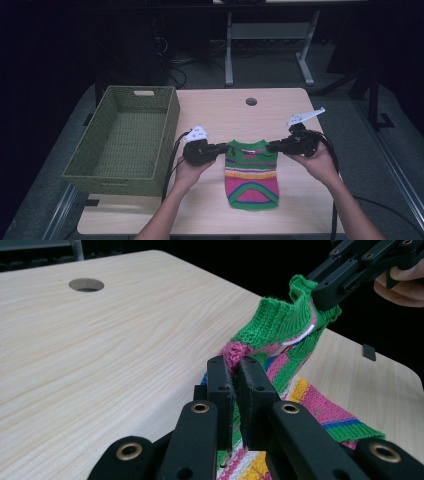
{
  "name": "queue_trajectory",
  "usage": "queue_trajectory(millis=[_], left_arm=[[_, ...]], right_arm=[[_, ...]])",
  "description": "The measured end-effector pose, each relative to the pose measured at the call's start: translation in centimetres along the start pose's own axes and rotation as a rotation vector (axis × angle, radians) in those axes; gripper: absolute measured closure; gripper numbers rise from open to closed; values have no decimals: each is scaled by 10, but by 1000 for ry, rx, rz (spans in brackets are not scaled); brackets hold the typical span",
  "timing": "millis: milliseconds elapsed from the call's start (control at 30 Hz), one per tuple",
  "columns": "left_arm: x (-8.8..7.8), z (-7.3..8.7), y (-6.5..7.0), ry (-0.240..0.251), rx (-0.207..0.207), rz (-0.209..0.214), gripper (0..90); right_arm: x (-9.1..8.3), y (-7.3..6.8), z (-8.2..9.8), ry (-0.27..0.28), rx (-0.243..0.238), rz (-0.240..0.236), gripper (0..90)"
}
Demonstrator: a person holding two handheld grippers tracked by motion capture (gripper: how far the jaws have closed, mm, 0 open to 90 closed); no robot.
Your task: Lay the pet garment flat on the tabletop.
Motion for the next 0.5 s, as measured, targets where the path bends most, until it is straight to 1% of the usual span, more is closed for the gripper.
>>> queue_trajectory(millis=[100,167,200,233,267,300,333,367,400,433,500], left_arm=[[2,-3,-2,-6,-1,-4,851],[4,-5,-6,-7,-1,-20,851],[5,-7,-10,-3,-3,-37,849],[8,-10,-15,0,-28,-61,839],[9,-13,-25,2,-54,-111,771],[10,-14,-30,4,-74,-121,688],[11,-16,-36,-3,-95,-129,651],[12,-16,-41,-8,-111,-148,590],[11,-17,-44,-2,-114,-155,558],[11,-17,-45,0,-109,-154,558],[11,-14,-47,-9,-121,-147,524]], right_arm=[[2,5,-3,-8,6,15,801],[2,9,-5,-12,7,22,800],[3,12,-8,-13,8,29,799],[4,18,-12,-17,21,43,783],[5,27,-18,-19,35,70,736],[6,39,-27,-2,72,100,656],[6,45,-31,5,96,113,619],[5,53,-36,14,123,124,605],[4,59,-39,27,143,134,588],[5,63,-40,32,154,144,575],[6,65,-37,26,160,155,554]])
Point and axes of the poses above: each handheld gripper's, and its own axes: x roughly forward along the jaws, z roughly out of its underside, y roughly to its right, the point moved 10 cm from there along x, roughly forward along the jaws, and after that the axes turned 12 degrees about -y, right-handed, at the moved point
